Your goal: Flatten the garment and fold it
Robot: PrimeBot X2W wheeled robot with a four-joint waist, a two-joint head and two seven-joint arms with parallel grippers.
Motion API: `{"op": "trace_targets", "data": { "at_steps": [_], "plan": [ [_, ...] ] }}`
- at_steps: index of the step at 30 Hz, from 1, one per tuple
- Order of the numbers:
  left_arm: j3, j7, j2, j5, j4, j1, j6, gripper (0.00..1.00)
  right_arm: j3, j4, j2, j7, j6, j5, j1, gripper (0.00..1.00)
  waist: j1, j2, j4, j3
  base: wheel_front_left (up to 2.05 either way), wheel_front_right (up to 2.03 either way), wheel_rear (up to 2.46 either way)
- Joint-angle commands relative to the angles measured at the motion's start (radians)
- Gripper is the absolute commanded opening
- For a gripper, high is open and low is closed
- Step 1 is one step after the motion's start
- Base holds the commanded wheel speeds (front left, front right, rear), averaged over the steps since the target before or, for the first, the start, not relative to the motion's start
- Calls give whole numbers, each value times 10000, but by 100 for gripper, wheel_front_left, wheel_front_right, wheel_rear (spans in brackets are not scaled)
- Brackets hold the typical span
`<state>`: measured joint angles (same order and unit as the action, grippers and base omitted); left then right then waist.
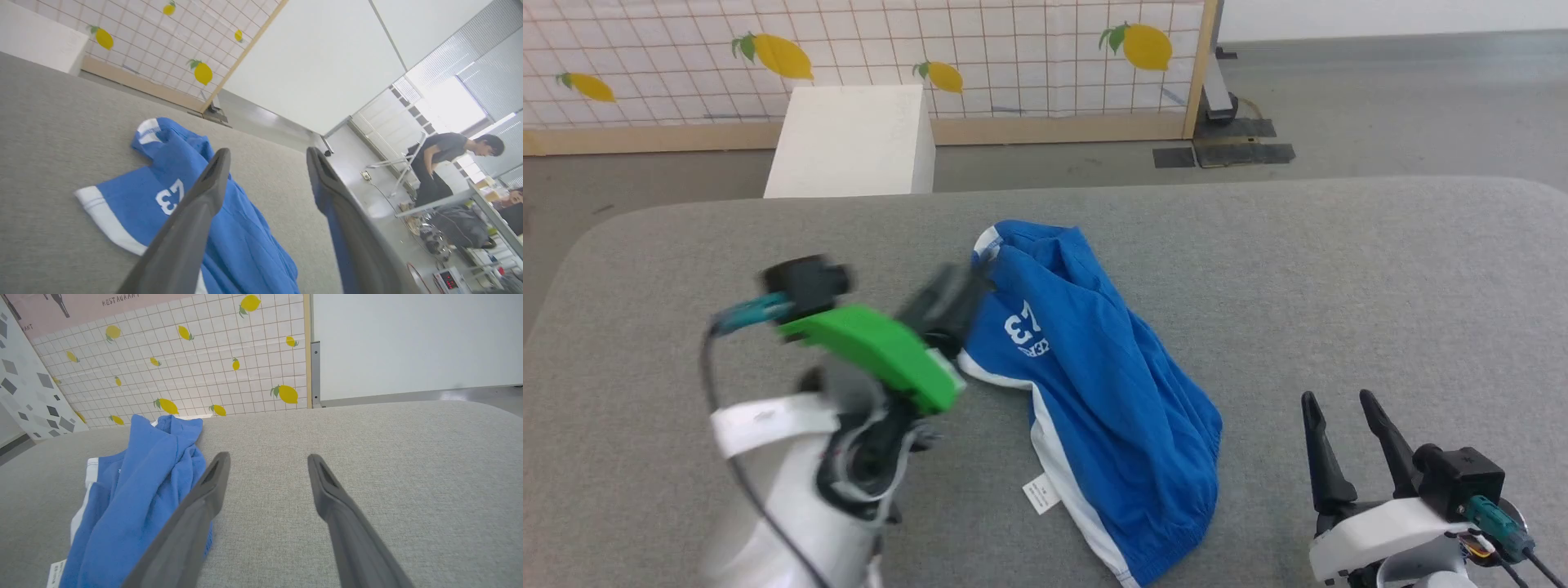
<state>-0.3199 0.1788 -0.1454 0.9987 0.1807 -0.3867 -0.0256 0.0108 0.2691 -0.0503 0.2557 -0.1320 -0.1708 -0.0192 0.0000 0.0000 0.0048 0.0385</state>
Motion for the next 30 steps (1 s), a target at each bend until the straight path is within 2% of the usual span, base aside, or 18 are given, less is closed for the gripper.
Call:
{"op": "trace_targets", "data": {
  "at_steps": [1,7,11,15,19,24,30],
  "plan": [
    [178,-546,-300,-425,60,330,-32,100,-9,38,1,59,13,-14,105,100,0,0,110,-128,0,0,0],
    [609,-3645,-1255,-2584,194,1506,149,100,-71,124,1,-195,13,-49,195,100,0,0,249,-242,0,0,0],
    [713,-4334,-1507,-3980,139,2240,581,100,-148,170,1,-1121,13,-3,143,100,0,0,347,-225,0,0,0],
    [1265,-4398,-1205,-4985,-664,2873,789,100,-208,99,1,-2596,13,196,-197,100,0,0,475,-153,0,0,0],
    [1711,-4402,-654,-5623,-1312,3539,594,100,-424,14,1,-4555,13,706,-851,100,0,0,649,55,0,0,0],
    [2284,-4404,59,-6030,-1615,3783,152,100,-890,345,1,-6873,13,1603,-1860,100,0,0,1025,489,0,0,0],
    [2706,-4404,594,-6318,-1702,3553,-384,100,-1192,1252,1,-8412,13,2349,-2456,100,0,0,1569,1057,0,0,0]
  ]
}}
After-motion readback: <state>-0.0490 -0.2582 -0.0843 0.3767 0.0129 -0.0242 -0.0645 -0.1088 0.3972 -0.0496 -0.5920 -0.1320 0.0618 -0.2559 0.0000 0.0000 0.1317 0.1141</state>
